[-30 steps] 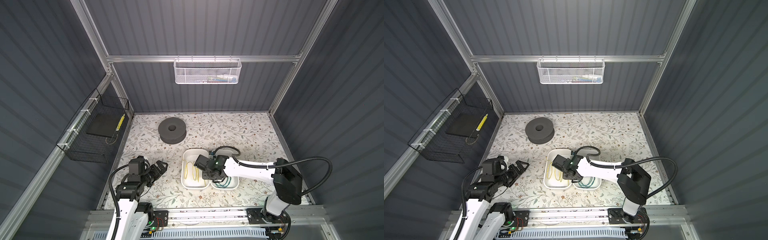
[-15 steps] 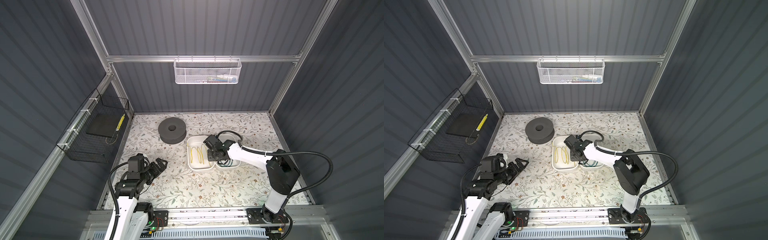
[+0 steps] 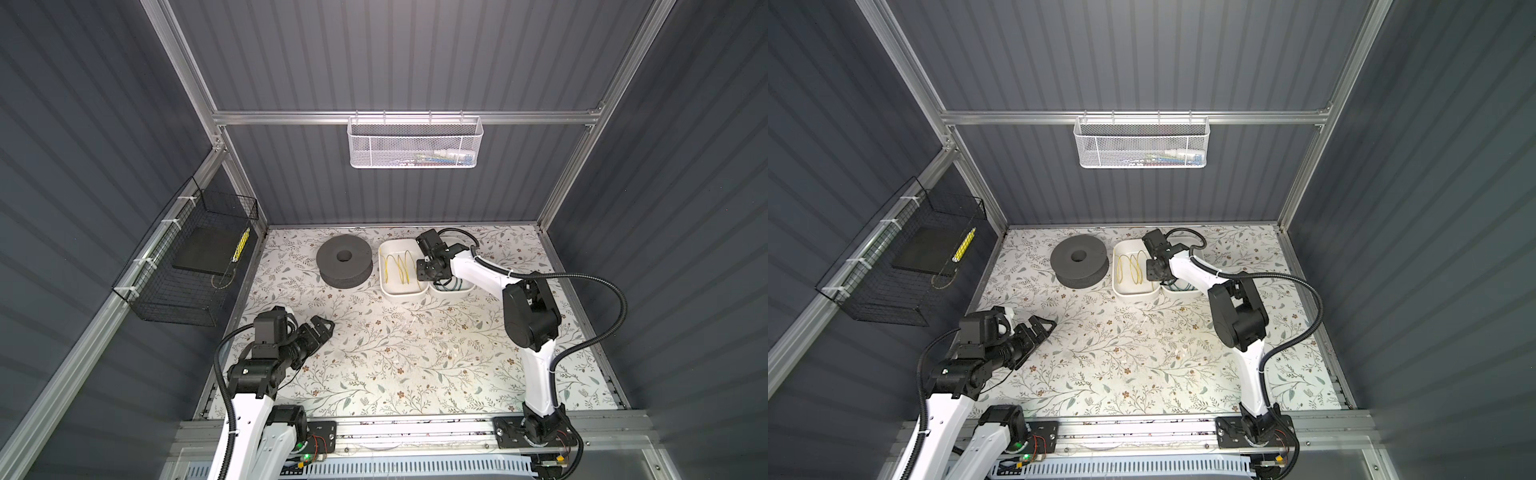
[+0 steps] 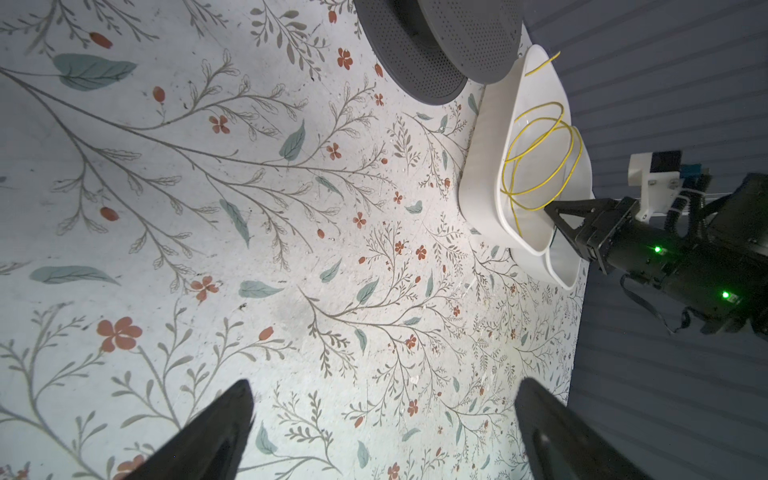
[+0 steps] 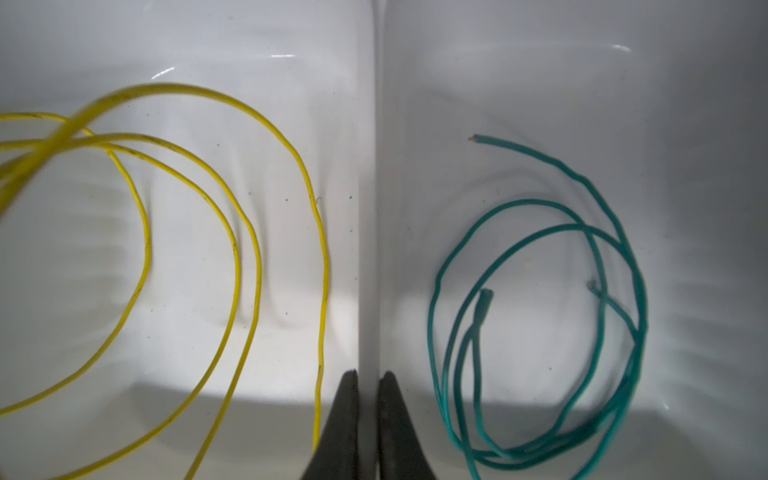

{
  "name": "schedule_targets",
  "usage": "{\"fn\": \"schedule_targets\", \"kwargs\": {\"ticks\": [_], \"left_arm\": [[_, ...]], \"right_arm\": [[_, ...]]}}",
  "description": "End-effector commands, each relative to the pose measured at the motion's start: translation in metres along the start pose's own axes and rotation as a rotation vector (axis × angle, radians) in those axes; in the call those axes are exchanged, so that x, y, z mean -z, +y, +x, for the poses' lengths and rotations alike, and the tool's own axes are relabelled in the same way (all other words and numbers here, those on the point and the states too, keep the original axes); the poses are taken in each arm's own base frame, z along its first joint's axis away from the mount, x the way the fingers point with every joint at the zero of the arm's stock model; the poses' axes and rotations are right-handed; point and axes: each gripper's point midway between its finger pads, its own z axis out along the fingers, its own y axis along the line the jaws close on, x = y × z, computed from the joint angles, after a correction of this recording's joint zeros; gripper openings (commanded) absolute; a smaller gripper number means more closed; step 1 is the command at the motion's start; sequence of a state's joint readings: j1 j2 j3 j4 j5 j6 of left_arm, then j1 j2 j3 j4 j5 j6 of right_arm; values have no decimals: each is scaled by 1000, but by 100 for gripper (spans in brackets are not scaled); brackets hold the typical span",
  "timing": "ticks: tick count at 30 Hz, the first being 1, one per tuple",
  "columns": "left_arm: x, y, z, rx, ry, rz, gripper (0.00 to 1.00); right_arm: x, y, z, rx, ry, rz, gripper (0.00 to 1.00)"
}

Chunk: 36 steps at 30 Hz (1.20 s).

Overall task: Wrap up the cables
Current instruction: 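Push both white trays farther from the robot with the right gripper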

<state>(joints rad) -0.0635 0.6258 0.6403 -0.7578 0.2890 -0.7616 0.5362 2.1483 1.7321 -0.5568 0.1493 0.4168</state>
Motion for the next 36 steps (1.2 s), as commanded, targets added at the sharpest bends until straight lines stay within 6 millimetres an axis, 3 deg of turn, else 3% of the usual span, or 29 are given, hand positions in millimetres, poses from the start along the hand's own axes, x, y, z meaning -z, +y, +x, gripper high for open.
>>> {"fn": "schedule_targets", "kwargs": {"ticks": [1,15,23,31,36], "left_arm": [[11,-4,0,-23,-5,3,99],[13,-11,-5,-5,-8,16,99],[14,-18,-5,-32,0,42,100],[18,-28,-10,-64,8,55,99],[19,-31,-20,-65,-26,39,99]], "right_arm": [[-1,5,-20,31,-6,-49,2],[-19,-22,-54,-87,-26,14,2],[-18,-15,-63,-79,-27,-41,8],[13,-14,-76,-51,-70,-58,31],[47,-14,-91,-43,-126,-67,36]]}}
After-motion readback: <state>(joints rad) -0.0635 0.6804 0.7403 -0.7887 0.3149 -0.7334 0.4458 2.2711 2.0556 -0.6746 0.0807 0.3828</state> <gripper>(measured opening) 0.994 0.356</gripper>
